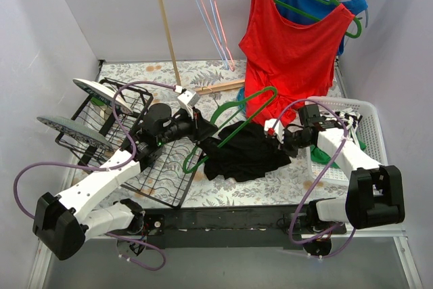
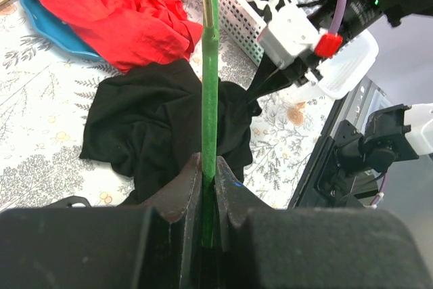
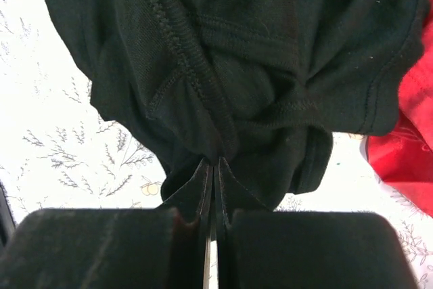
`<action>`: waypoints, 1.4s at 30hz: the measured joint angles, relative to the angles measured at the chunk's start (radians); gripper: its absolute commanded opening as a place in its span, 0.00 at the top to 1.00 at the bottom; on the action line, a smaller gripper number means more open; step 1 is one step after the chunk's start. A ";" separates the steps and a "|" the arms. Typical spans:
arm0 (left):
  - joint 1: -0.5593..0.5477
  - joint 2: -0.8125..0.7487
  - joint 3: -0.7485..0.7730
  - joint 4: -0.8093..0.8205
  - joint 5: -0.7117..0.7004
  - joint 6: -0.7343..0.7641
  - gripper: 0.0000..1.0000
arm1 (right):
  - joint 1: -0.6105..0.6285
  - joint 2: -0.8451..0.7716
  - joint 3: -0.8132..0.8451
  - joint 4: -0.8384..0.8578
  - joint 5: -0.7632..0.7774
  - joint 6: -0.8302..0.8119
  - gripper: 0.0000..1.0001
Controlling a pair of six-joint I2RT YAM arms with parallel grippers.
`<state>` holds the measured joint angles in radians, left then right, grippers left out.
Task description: Place the tank top on the hanger
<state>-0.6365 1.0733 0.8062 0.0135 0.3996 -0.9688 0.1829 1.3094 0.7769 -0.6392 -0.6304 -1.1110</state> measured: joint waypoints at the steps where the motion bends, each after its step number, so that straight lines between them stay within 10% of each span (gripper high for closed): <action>1: 0.000 -0.003 0.000 -0.006 0.000 0.004 1.00 | -0.002 -0.002 0.005 -0.008 -0.001 0.005 0.99; 14: 0.026 -0.100 -0.013 -0.058 0.067 0.069 1.00 | -0.231 -0.022 0.306 0.012 -0.063 0.266 0.99; 42: 0.027 0.002 0.045 -0.172 0.059 0.219 1.00 | -0.233 0.080 0.480 0.032 -0.090 0.507 0.99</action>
<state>-0.6098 1.0756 0.8513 -0.1581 0.4583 -0.7494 -0.0505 1.3899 1.2564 -0.6075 -0.7200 -0.6037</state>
